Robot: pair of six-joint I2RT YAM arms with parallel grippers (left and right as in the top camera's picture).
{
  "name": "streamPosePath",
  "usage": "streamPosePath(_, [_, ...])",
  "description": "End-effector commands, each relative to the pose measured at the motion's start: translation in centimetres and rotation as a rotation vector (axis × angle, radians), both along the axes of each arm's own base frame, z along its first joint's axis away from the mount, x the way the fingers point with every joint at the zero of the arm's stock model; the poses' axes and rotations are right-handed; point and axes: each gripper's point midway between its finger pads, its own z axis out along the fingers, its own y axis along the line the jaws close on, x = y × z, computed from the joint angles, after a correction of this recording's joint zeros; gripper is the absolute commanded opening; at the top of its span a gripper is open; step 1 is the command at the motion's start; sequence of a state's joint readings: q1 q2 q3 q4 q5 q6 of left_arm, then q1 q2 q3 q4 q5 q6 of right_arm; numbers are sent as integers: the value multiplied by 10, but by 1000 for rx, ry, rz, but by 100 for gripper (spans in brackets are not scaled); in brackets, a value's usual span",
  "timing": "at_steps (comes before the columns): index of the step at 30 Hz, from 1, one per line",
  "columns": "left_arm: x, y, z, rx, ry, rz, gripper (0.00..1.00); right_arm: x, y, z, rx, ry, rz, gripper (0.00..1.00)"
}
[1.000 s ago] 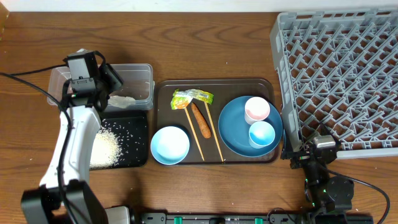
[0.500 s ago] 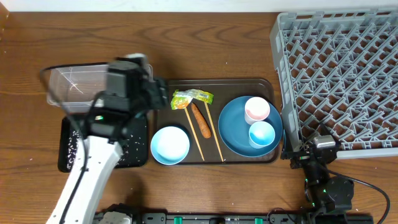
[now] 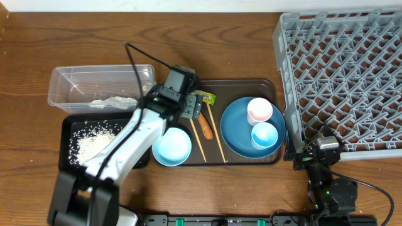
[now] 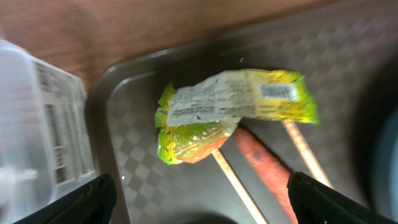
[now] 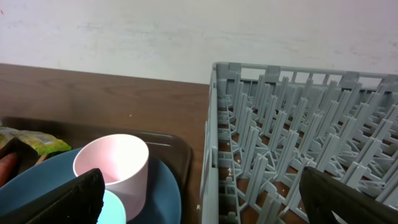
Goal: Sort waste into correct bins and load items into the dishwasher rack
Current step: 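Move the left gripper to the green snack wrapper and grasp it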
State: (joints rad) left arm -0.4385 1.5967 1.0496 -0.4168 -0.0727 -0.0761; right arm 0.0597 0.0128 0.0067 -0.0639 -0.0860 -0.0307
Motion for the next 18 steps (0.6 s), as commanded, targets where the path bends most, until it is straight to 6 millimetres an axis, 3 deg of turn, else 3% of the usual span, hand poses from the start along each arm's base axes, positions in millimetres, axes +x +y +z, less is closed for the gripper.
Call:
streamPosePath(1, [10, 1, -18, 92, 7, -84, 91, 0, 2, -1, -9, 1, 8, 99])
streamPosePath(6, [17, -3, -42, 129, 25, -135, 91, 0, 2, -1, -9, 1, 8, 99])
streamPosePath(12, [25, -6, -57, 128, 23, -135, 91, 0, 2, -1, -9, 1, 8, 99])
streamPosePath(16, [26, -7, -56, 125, 13, -134, 70, 0, 2, -1, -9, 1, 8, 99])
streamPosePath(18, [26, -7, -56, 125, 14, -134, 65, 0, 2, -1, -9, 1, 8, 99])
